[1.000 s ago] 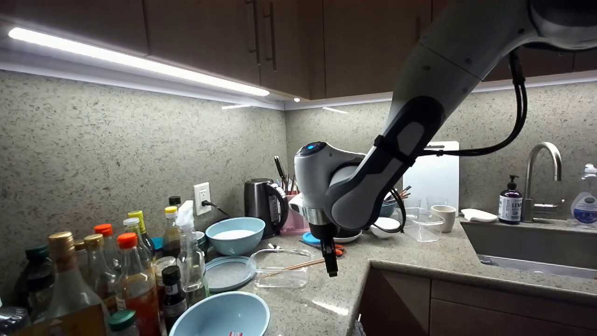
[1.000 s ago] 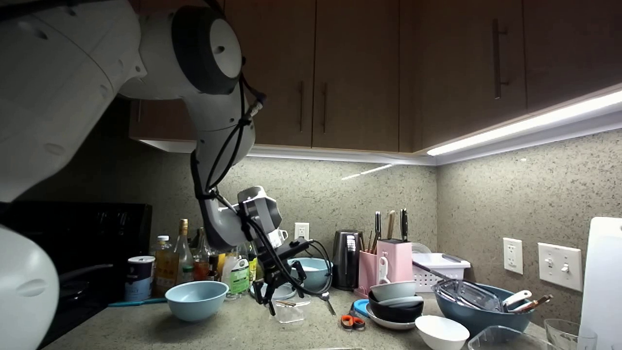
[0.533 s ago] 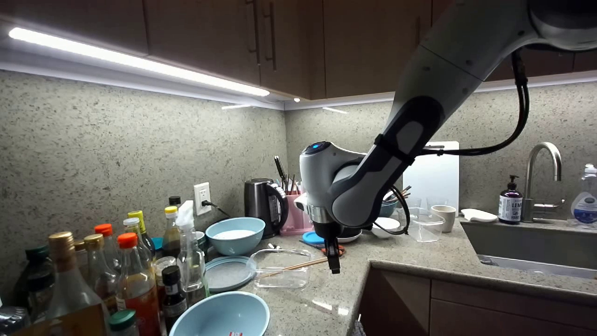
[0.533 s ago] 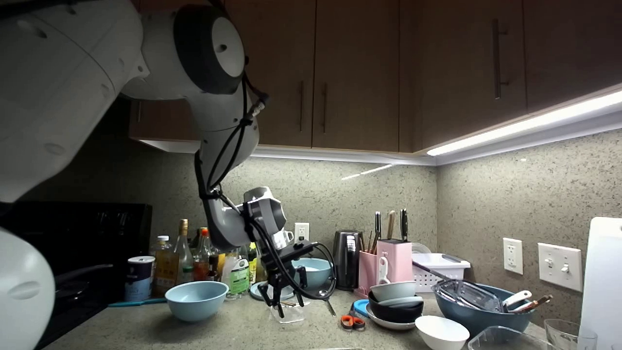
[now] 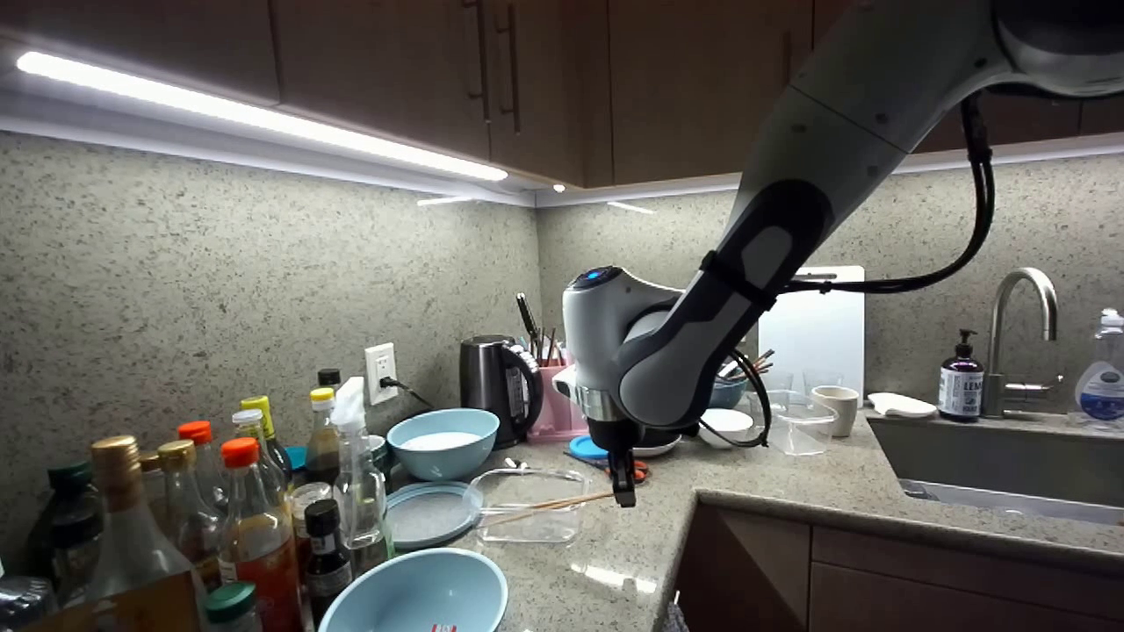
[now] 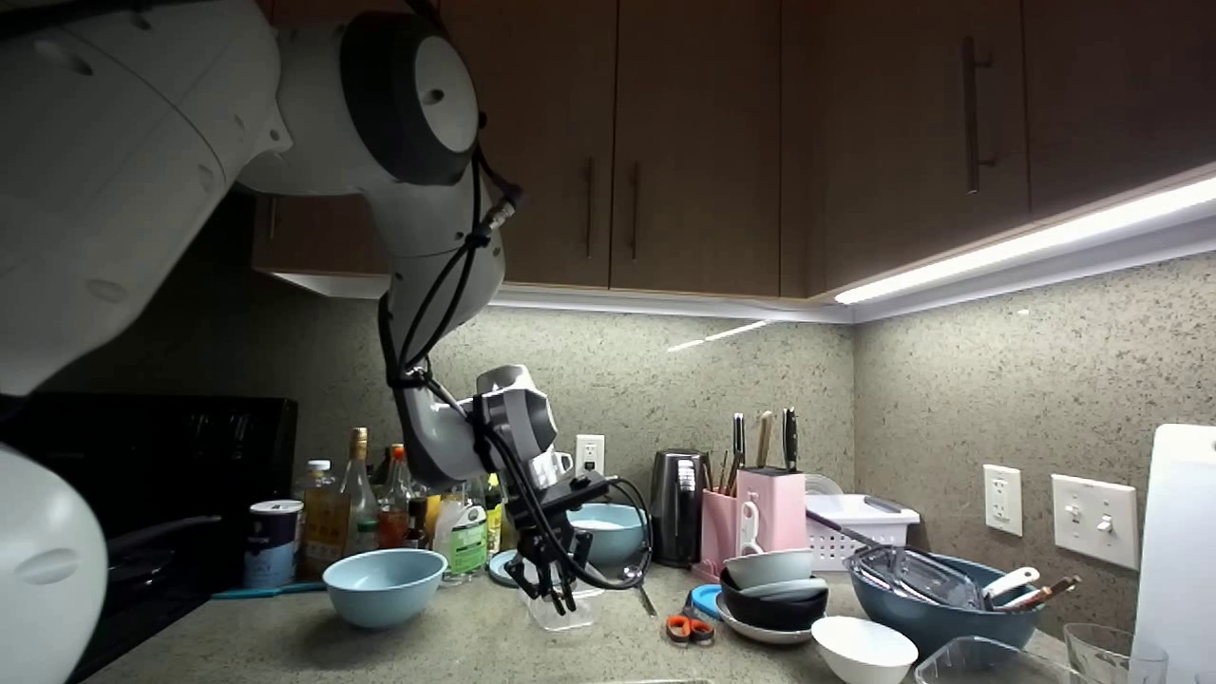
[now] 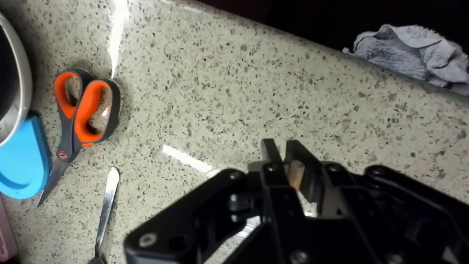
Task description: Pick the chopsticks and put them in the blue bowl
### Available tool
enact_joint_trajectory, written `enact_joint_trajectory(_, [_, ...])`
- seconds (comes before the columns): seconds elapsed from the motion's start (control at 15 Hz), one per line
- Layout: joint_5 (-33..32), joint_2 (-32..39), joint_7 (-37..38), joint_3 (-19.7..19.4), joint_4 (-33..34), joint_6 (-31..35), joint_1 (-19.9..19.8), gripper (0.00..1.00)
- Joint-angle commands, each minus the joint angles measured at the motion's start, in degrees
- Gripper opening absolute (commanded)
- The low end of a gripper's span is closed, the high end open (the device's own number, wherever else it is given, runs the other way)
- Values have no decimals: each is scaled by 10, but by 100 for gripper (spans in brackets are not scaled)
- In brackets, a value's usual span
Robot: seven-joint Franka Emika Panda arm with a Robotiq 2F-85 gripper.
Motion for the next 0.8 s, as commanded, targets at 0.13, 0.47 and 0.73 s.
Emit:
enact_joint_trajectory(0.13, [13,-11,-19,10,-14,8,-10,6])
enact_joint_trajectory(0.47, [-1,-41,3,3,-32,2,0,6])
enact_joint_trajectory(0.73, [-24,-85,30,-5,-59,12,10,6])
